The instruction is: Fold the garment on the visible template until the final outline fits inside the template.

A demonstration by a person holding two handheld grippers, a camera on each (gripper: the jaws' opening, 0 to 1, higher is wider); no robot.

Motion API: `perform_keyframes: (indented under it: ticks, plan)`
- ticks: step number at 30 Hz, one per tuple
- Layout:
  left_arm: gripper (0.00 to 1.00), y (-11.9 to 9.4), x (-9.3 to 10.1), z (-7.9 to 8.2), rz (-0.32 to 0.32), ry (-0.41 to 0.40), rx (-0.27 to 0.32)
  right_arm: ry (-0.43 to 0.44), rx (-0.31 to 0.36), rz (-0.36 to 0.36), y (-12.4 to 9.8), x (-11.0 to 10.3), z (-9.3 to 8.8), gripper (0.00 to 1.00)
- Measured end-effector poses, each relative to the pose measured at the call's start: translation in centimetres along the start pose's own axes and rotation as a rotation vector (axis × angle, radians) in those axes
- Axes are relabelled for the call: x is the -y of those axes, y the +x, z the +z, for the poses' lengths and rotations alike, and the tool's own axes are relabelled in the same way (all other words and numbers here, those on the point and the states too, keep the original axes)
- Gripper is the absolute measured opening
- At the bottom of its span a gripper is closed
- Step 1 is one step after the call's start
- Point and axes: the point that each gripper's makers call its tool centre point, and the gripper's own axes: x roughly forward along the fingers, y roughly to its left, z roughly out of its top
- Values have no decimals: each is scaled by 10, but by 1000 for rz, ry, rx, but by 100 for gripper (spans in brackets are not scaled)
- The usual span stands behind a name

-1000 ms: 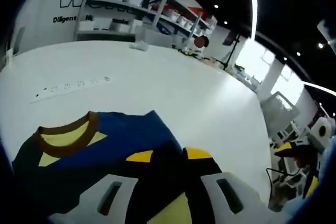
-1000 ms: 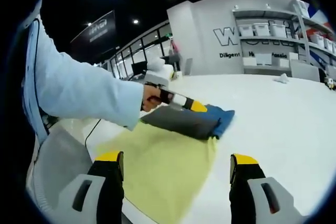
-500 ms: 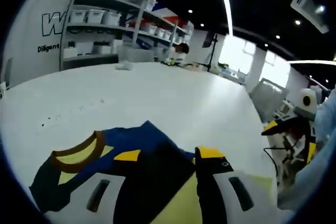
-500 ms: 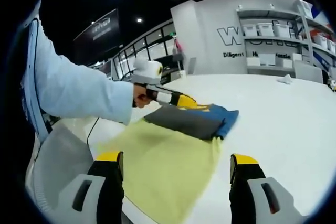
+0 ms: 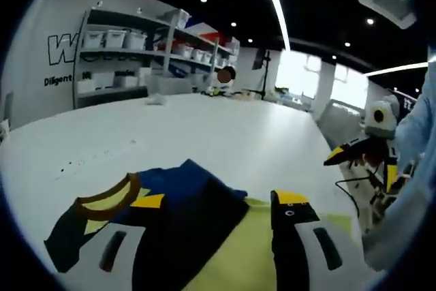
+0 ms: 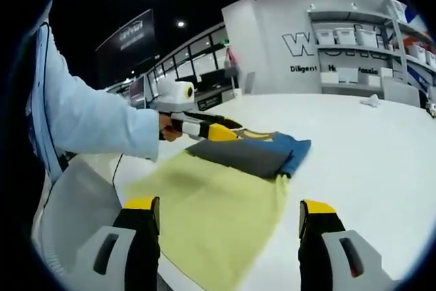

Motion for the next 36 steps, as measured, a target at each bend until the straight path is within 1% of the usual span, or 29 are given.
perform_keyframes:
  ticks: [2, 4, 6, 8, 10, 13, 15, 18, 21, 25, 28, 36]
  plan:
    - [66, -9, -1, 2, 6, 29, 25, -3, -2, 3, 1, -1, 0, 82]
    - [69, -17, -2, 7, 14, 14, 66, -7, -7, 8, 3, -2, -1, 82]
    - [69, -24, 0, 7, 15, 6, 59, -8, -8, 11, 4, -3, -2, 82]
    - [70, -32, 3, 8, 16, 23, 58, -10, -8, 15, 6, -4, -1, 83]
    - [71, -41, 2, 8, 16, 38, 62, -14, -8, 21, 8, -6, -1, 83]
    - [74, -56, -2, 14, 30, 37, 99, -23, -15, 31, 10, -10, 0, 83]
    - [74, -66, -2, 18, 40, 30, 109, -29, -15, 37, 11, -12, 1, 83]
    - [75, -83, 2, 21, 52, 48, 118, -37, -15, 45, 13, -14, 2, 83]
    - [75, -97, 0, 20, 66, 40, 121, -49, -21, 55, 14, -17, 3, 83]
    - [75, -115, 6, 19, 84, 44, 126, -59, -19, 62, 14, -20, 6, 83]
    - [77, -131, 6, 16, 114, 40, 137, -67, -19, 69, 15, -22, 8, 83]
    - [78, -163, 19, 6, 152, 9, 137, -84, -16, 82, 14, -28, 11, 83]
